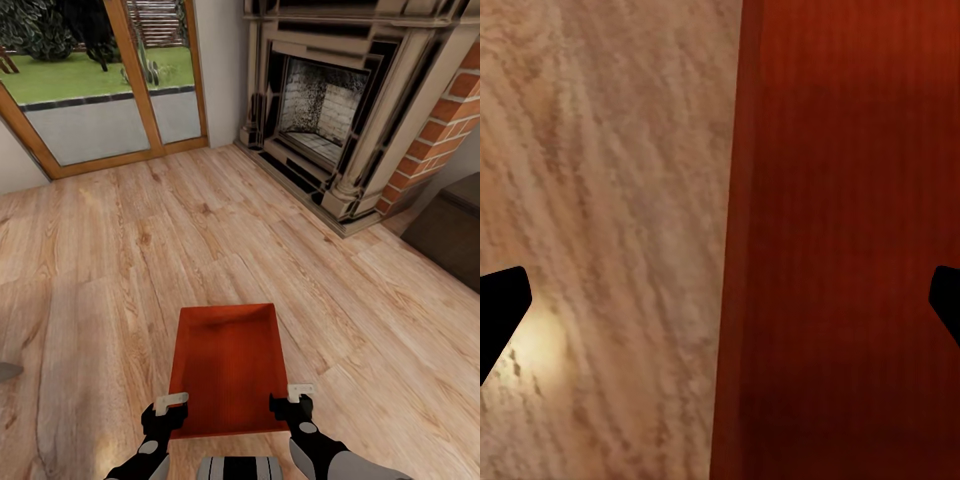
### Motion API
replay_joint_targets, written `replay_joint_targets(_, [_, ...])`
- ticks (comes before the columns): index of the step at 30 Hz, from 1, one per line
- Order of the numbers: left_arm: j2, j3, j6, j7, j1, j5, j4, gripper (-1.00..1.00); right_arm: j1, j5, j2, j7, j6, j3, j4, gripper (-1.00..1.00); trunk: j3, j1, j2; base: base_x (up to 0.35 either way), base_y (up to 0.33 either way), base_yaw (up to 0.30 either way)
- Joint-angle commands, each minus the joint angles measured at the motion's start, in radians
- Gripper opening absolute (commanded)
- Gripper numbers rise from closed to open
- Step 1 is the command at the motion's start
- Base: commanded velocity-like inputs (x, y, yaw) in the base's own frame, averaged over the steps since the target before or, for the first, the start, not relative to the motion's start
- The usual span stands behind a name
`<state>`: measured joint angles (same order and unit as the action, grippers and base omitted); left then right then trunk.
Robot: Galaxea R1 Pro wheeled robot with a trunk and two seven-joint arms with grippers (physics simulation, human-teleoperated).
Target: Move the two storage containers from the living room to the garage. In the garage, place one container on the floor and stack the other container on top of it (either order is fine).
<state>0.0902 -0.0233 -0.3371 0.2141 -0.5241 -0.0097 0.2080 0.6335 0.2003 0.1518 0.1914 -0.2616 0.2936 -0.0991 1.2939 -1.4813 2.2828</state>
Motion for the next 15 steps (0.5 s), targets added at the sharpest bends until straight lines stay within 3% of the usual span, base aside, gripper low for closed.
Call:
replay_joint_targets(1, [0.001, -0.002, -0.003, 0.002, 0.000, -0.001, -0.001, 1.00, 0.000, 0.010, 0.000, 0.003, -0.004, 0.009, 0.001, 1.00, 0.001, 0.000, 0.000, 0.000, 0.000, 0.000])
replay_joint_targets(15, [0.004, -0.003, -0.003, 0.016, 0.000, 0.004, -0.003, 1.00, 0.000, 0.014, 0.000, 0.003, -0.003, 0.010, 0.001, 1.00, 0.001, 0.000, 0.000, 0.000, 0.000, 0.000])
